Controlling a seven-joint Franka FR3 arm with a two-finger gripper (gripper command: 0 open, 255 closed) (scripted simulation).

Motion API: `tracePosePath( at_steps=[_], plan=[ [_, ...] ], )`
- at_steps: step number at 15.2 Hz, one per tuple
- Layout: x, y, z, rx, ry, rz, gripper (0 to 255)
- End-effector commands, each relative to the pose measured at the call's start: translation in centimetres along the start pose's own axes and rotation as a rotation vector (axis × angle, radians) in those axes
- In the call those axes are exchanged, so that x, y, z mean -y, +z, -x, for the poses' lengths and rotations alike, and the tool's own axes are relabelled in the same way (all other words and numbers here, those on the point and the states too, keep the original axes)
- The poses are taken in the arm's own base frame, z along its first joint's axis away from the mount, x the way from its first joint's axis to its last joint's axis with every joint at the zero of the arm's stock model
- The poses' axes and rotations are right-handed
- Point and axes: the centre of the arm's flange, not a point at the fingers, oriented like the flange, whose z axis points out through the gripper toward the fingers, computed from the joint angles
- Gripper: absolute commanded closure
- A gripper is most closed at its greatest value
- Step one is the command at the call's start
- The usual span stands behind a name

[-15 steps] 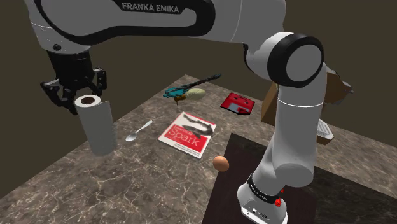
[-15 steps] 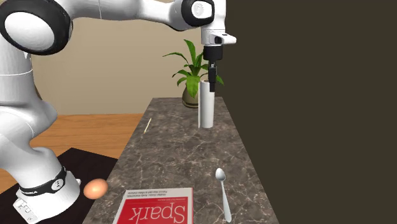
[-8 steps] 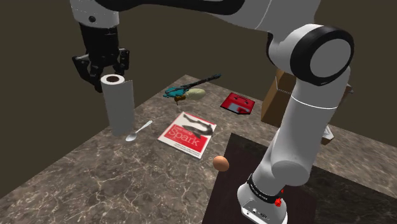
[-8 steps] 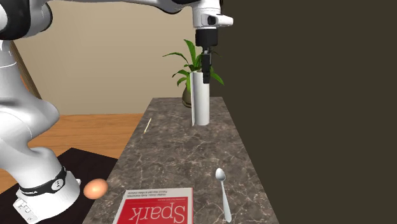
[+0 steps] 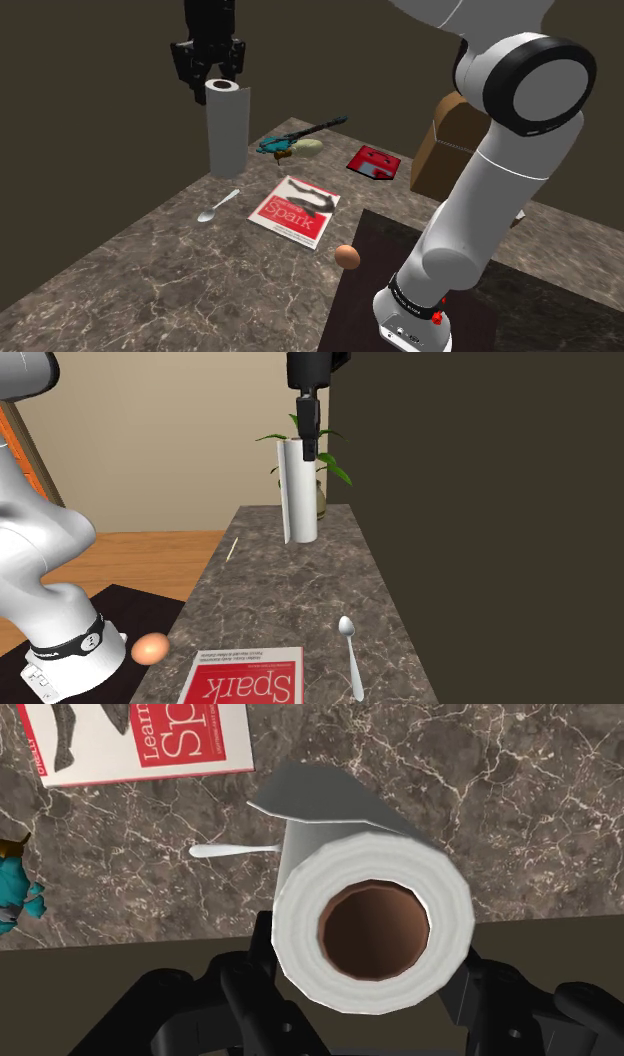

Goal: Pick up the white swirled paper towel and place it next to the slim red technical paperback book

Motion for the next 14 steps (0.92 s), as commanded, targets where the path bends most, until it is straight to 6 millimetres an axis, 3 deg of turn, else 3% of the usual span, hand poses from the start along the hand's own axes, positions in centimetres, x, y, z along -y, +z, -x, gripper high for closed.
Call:
tracePosePath(
  at_steps=[1, 3, 14],
  plan=[
    [-2.1, -1.6, 1.0, 0.001, -0.001, 0.0, 255],
    [-4.3, -3.2, 1.7, 0.001, -0.001, 0.0, 255],
    [-4.0, 2.6, 1.9, 0.001, -0.001, 0.0, 255]
  ],
)
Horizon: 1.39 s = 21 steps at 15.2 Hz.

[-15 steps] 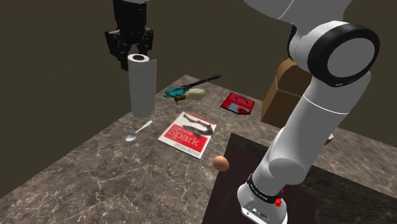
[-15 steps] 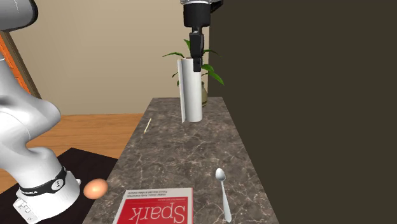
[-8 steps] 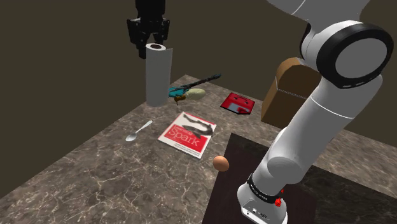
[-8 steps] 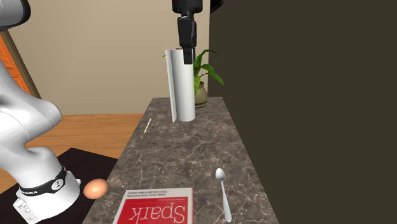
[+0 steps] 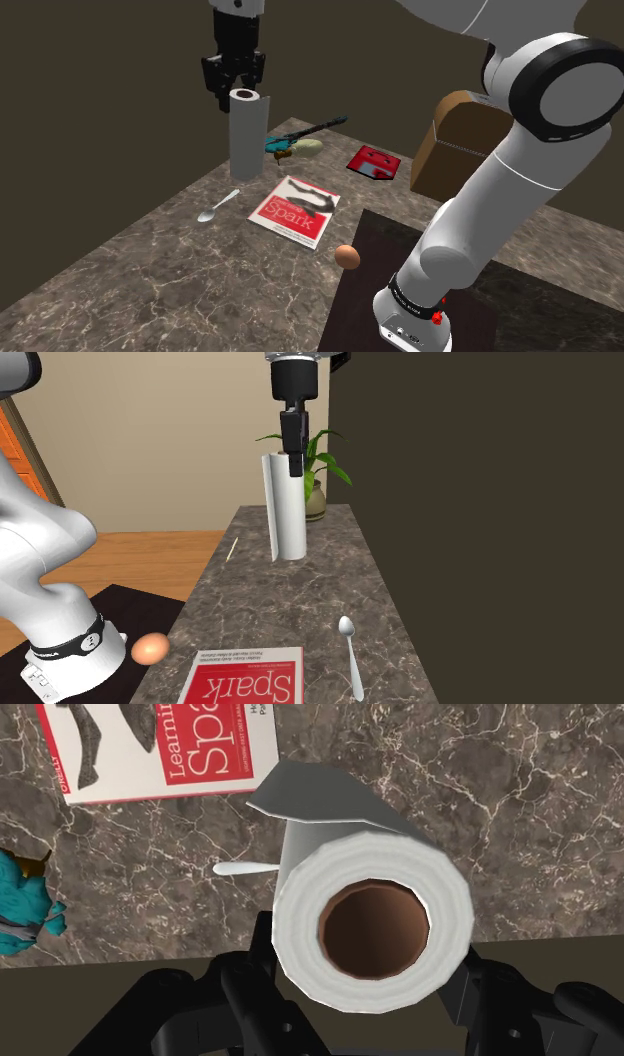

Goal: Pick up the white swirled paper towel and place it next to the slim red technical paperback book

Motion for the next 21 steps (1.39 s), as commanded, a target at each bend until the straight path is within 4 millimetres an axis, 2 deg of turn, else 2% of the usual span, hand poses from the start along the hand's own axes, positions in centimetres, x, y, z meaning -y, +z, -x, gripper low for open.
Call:
tracePosePath(
  at_steps=[1, 21],
  plan=[
    [0.0, 1.1, 0.0, 0.0, 0.0, 0.0, 255],
    [0.5, 11.6, 0.3, 0.0, 0.0, 0.0, 255]
  ],
)
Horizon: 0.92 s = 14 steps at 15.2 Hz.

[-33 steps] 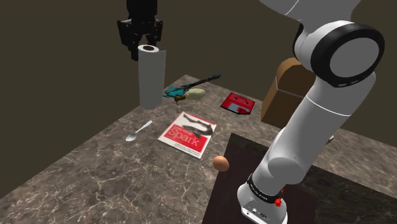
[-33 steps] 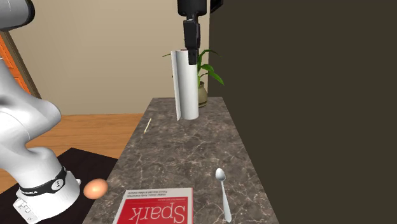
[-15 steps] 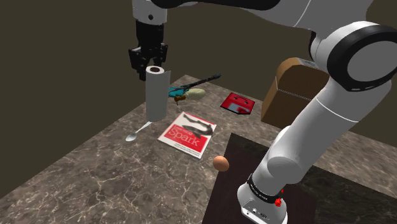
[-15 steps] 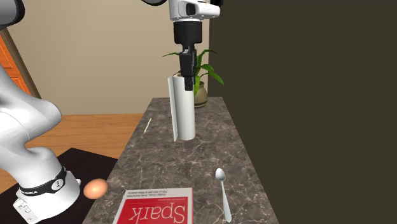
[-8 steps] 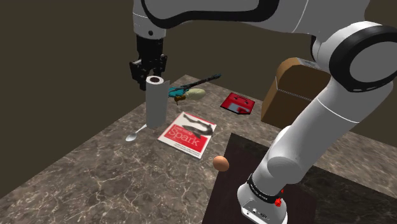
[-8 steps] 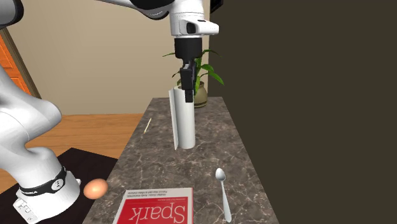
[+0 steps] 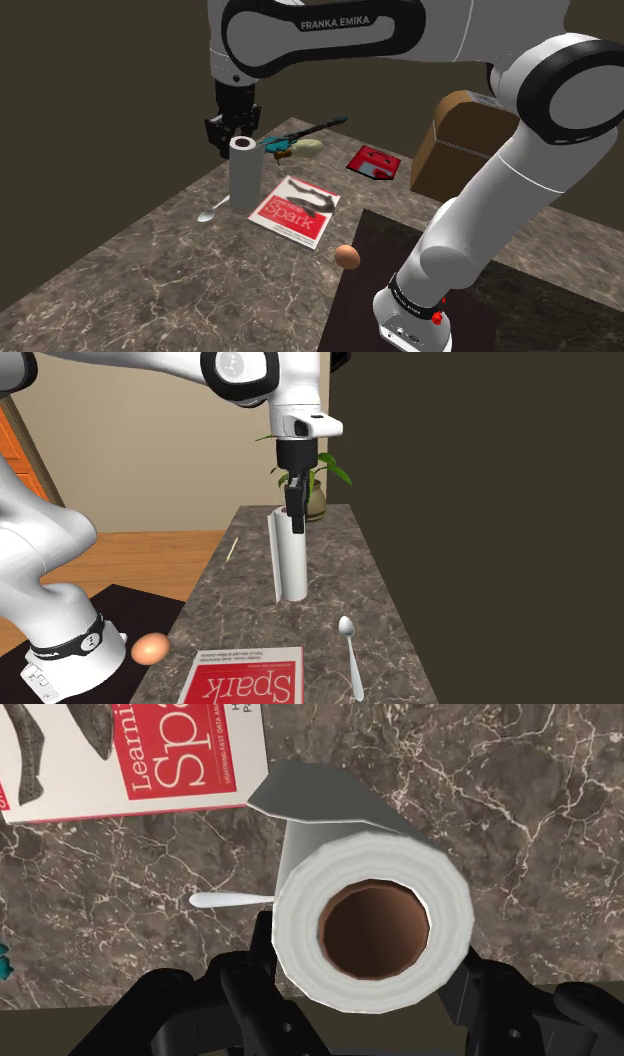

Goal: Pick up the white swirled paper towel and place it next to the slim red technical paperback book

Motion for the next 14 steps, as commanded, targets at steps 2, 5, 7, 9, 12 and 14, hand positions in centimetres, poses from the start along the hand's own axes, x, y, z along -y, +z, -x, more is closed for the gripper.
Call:
tracePosePath(
  at_steps=[2, 5, 7, 9, 12, 14],
  plan=[
    [0.1, 1.5, 0.1, -0.001, 0.0, 0.0, 255],
    [0.2, 3.1, 0.2, -0.001, 0.0, 0.0, 255],
    [0.2, 4.2, 0.2, -0.001, 0.0, 0.0, 255],
    [0.3, 5.2, 0.2, -0.001, 0.0, 0.0, 255],
    [0.4, 6.8, 0.3, -0.001, 0.0, 0.0, 255],
    [0.4, 7.9, 0.3, -0.001, 0.0, 0.0, 255]
  ],
)
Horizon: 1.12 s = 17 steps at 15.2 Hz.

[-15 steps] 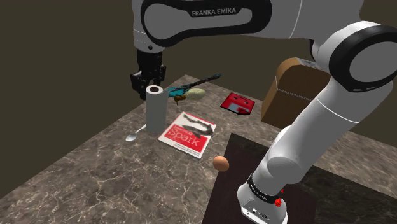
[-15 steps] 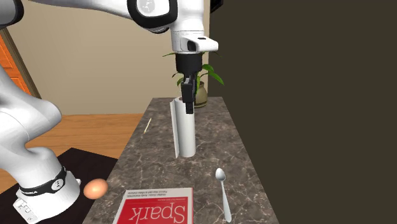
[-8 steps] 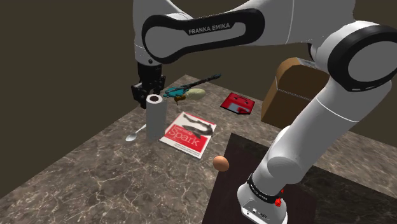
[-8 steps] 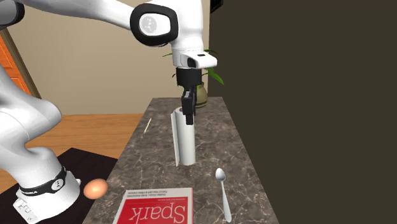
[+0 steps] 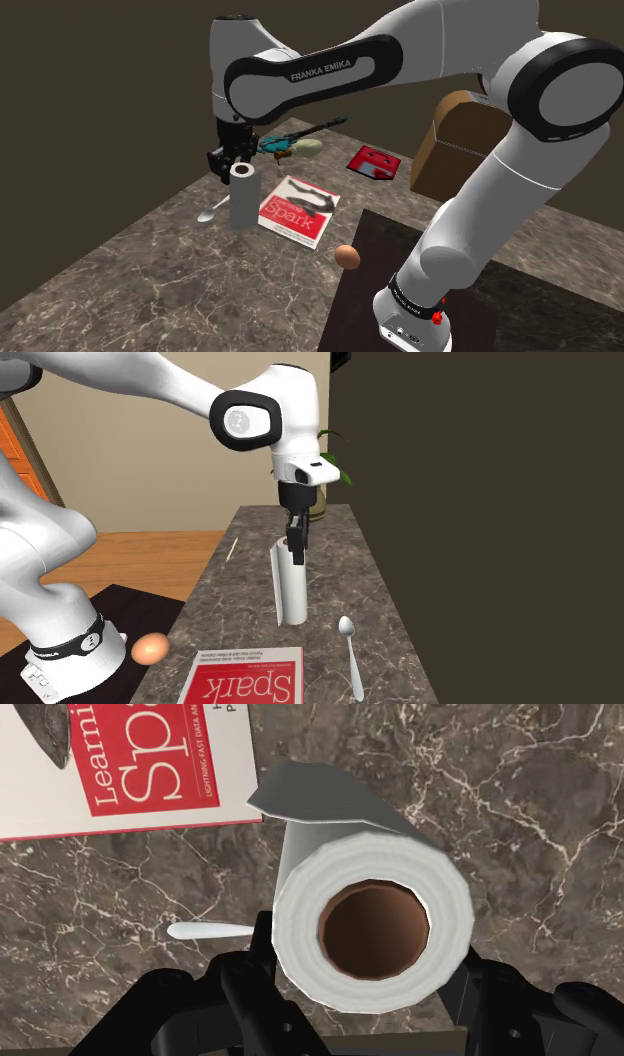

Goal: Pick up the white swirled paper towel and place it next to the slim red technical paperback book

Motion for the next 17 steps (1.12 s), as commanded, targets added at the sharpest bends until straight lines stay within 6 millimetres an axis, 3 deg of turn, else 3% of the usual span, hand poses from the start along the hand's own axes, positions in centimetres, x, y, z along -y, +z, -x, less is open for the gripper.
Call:
tracePosePath(
  at_steps=[1, 6, 14, 15, 17],
  plan=[
    [0.1, 1.0, 0.0, -0.001, 0.0, 0.0, 255],
    [0.2, 3.6, 0.1, -0.001, 0.0, 0.0, 255],
    [0.2, 3.6, 0.1, -0.001, 0.0, 0.0, 255],
    [0.2, 3.6, 0.1, -0.001, 0.0, 0.0, 0],
    [0.2, 3.6, 0.1, -0.001, 0.0, 0.0, 0]
  ],
)
